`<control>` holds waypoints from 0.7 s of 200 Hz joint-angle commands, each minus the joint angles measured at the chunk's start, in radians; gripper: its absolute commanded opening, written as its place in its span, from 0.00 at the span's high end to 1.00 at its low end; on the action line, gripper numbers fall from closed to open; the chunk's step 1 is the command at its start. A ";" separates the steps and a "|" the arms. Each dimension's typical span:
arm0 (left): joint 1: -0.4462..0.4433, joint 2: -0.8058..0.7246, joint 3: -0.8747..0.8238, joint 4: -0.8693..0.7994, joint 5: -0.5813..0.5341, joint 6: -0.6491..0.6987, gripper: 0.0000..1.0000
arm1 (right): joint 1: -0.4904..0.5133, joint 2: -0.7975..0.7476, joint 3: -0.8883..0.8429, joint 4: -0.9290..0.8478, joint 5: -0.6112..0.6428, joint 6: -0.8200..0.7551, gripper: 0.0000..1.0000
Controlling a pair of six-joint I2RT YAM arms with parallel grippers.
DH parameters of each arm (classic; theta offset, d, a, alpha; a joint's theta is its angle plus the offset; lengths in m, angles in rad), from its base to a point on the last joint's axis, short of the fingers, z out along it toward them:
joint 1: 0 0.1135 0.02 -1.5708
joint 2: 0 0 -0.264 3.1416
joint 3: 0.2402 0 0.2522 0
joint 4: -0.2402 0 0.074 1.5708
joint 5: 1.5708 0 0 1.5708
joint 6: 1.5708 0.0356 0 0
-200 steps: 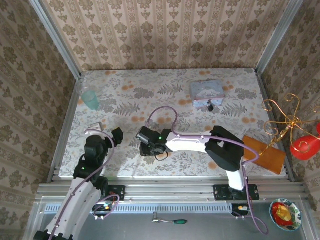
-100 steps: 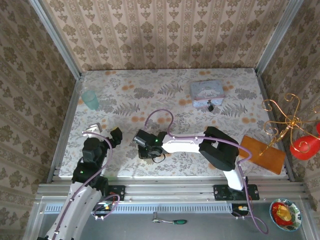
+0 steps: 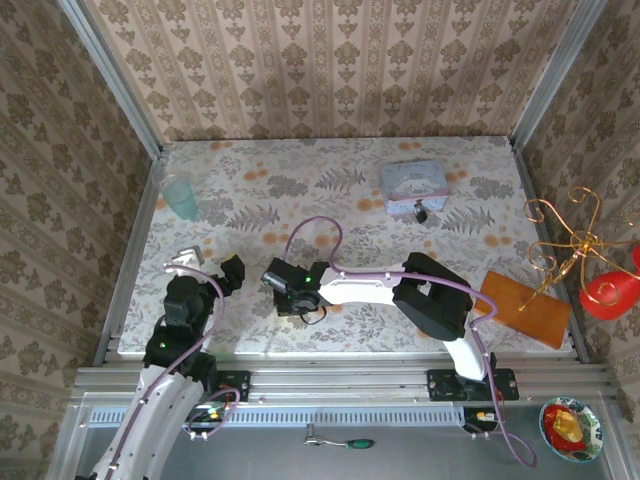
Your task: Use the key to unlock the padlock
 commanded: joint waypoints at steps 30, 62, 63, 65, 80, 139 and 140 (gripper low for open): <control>-0.007 -0.015 0.002 0.000 0.009 0.000 0.00 | 0.005 0.036 0.034 -0.031 0.043 0.005 0.80; -0.006 -0.018 0.000 -0.002 0.007 0.001 0.00 | 0.008 0.069 0.062 -0.059 0.049 -0.004 0.80; -0.006 -0.018 0.000 -0.002 0.007 0.000 0.00 | 0.008 0.071 0.063 -0.061 0.050 -0.004 0.80; -0.006 -0.018 0.000 -0.001 0.007 0.001 0.00 | 0.008 0.071 0.064 -0.062 0.051 -0.004 0.80; -0.006 -0.018 -0.001 0.000 0.007 0.001 0.00 | 0.008 0.080 0.075 -0.077 0.056 -0.005 0.79; -0.005 -0.017 -0.003 0.004 0.004 0.003 0.00 | 0.011 0.069 0.086 -0.102 0.082 -0.014 0.89; -0.006 -0.016 -0.003 0.004 0.004 0.002 0.00 | 0.011 0.068 0.086 -0.102 0.083 -0.014 0.90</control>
